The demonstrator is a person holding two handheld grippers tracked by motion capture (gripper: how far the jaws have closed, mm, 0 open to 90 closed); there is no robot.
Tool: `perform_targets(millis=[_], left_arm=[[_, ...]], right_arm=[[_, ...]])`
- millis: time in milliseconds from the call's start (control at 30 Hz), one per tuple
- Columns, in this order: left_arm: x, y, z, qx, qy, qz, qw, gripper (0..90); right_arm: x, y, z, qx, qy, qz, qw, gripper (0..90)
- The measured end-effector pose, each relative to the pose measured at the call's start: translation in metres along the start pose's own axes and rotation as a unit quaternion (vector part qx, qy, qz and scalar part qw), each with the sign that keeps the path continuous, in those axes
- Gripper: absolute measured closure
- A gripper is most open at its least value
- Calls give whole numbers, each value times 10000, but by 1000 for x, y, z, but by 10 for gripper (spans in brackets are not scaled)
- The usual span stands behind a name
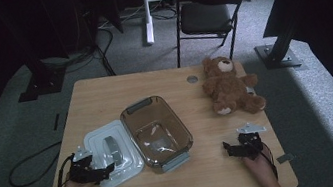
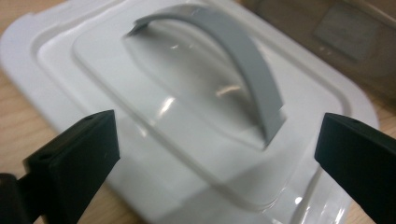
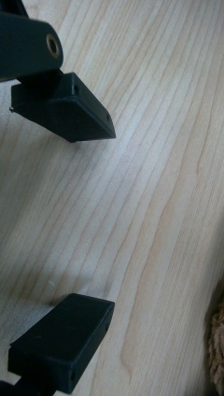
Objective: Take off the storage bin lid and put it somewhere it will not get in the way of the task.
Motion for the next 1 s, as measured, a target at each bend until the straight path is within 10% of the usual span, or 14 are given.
perform_targets(millis=[533,767,1000], left_arm=[[23,14,17,-851,495,-33,9951,7],[37,21,33,-1642,815,41,9830,8],[40,16,40,-1752,836,158,9808,8]], right_arm=[[0,0,0,0,-1,0,10000,144],[0,0,0,-41,35,0,10000,142],[0,0,1,-64,59,4,10000,141]])
Point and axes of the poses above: each handheld gripper's, and its own axes: y roughly backward along the jaws, x roughly out of its underside, z roughly to its left, the point moved 1 cm from there along -y, roughly forward along the jaws, and after that the axes turned 2 degrees about -y, right-handed, at the moved point
